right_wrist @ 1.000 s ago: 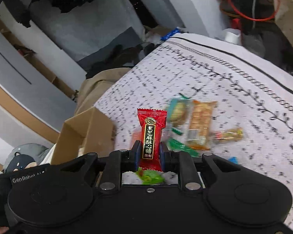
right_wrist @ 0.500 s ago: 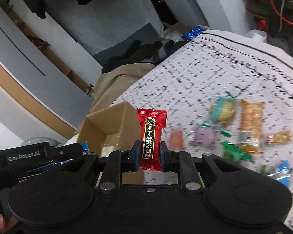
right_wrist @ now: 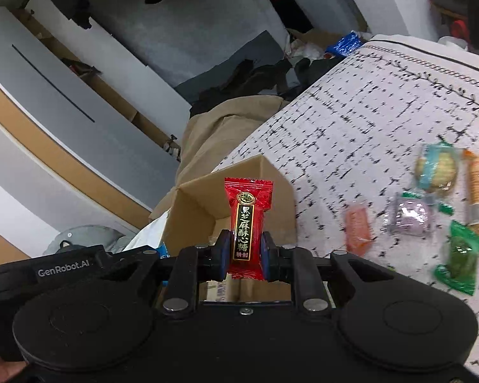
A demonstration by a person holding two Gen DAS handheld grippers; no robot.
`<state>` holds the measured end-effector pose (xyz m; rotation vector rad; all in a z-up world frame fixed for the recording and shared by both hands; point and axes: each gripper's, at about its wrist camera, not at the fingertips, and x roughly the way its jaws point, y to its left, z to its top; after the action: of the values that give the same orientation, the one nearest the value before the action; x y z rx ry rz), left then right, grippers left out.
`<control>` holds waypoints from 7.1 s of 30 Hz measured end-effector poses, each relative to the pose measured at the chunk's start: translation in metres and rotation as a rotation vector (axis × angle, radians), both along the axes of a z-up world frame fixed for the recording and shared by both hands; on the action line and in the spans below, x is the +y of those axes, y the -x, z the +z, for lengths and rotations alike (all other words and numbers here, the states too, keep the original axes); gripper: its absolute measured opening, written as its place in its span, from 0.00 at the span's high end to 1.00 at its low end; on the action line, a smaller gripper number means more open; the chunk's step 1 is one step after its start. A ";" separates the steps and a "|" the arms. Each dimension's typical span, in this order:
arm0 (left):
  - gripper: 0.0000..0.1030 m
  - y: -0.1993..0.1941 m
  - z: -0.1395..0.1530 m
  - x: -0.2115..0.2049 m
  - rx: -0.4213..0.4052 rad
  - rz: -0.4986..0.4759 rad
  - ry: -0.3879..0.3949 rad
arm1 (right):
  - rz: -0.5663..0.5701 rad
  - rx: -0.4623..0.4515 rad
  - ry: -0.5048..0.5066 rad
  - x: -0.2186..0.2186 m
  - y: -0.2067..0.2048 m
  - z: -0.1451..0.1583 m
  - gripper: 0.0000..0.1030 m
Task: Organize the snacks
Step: 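Carry both bars over the box and release them inside, then move both grippers back toward the green and pink packets, then grasp the green packet with the left gripper while the right grasps the blue packet, then carry both packets into the cardboard box and open both grippers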
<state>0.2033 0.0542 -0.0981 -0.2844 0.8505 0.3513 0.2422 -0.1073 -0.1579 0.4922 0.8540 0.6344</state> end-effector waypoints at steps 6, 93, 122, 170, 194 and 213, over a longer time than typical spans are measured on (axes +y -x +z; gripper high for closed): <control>0.56 -0.003 -0.011 0.023 0.023 0.020 0.026 | 0.035 -0.010 0.019 0.019 0.002 0.002 0.81; 0.00 0.020 -0.004 -0.150 0.059 -0.112 0.010 | -0.254 0.010 0.142 -0.206 0.053 0.014 0.06; 0.16 -0.022 -0.078 -0.179 0.140 -0.109 0.072 | -0.255 0.239 0.112 -0.213 0.021 -0.057 0.36; 0.70 -0.008 -0.051 -0.145 0.075 -0.143 0.031 | -0.154 0.010 0.178 -0.139 0.014 -0.014 0.67; 0.70 0.010 0.015 -0.078 -0.054 -0.090 0.034 | -0.111 -0.245 0.072 -0.089 0.029 0.058 0.67; 0.70 -0.024 -0.010 0.004 -0.040 -0.018 0.114 | -0.062 -0.242 0.081 -0.025 0.005 0.042 0.67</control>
<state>0.2268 0.0578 -0.1085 -0.3877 0.8344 0.2798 0.2373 -0.1321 -0.1162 0.3585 0.6302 0.5870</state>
